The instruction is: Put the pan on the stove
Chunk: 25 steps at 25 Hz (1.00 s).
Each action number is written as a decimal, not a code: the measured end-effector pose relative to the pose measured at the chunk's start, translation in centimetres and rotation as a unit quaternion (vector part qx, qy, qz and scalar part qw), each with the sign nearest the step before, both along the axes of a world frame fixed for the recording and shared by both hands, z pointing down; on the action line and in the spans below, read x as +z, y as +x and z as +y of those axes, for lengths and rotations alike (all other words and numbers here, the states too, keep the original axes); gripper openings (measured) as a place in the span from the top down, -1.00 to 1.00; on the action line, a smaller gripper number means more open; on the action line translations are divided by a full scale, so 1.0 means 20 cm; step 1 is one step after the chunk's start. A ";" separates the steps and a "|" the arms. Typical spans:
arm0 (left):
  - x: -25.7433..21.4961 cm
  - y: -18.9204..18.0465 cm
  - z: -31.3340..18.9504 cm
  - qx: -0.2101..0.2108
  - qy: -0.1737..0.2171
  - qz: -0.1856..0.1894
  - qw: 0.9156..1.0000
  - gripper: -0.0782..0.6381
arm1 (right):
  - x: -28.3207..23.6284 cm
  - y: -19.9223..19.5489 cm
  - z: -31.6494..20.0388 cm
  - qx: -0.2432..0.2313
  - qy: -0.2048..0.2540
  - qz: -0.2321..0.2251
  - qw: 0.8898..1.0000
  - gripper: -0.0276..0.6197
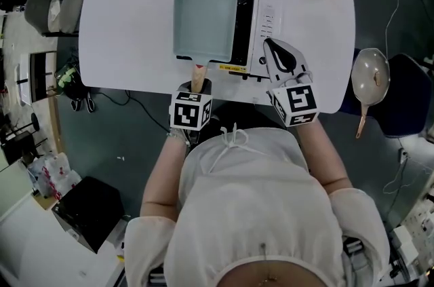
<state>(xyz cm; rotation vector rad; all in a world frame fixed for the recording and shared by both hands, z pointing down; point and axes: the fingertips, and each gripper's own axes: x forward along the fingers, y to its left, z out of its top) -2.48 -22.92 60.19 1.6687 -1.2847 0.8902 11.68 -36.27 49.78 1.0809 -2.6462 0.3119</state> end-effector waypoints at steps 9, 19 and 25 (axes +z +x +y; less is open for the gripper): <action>0.05 -0.02 0.04 0.025 -0.046 -0.041 0.998 0.73 | 0.03 0.01 -0.02 0.007 -0.013 -0.005 1.000 0.90; 0.02 -0.02 0.07 0.056 -0.098 -0.017 0.993 0.73 | 0.03 -0.01 -0.02 0.010 -0.014 -0.006 1.000 0.90; -0.02 0.08 0.03 0.001 -0.127 0.072 0.989 0.73 | 0.01 0.00 0.00 0.025 -0.014 -0.001 1.000 0.90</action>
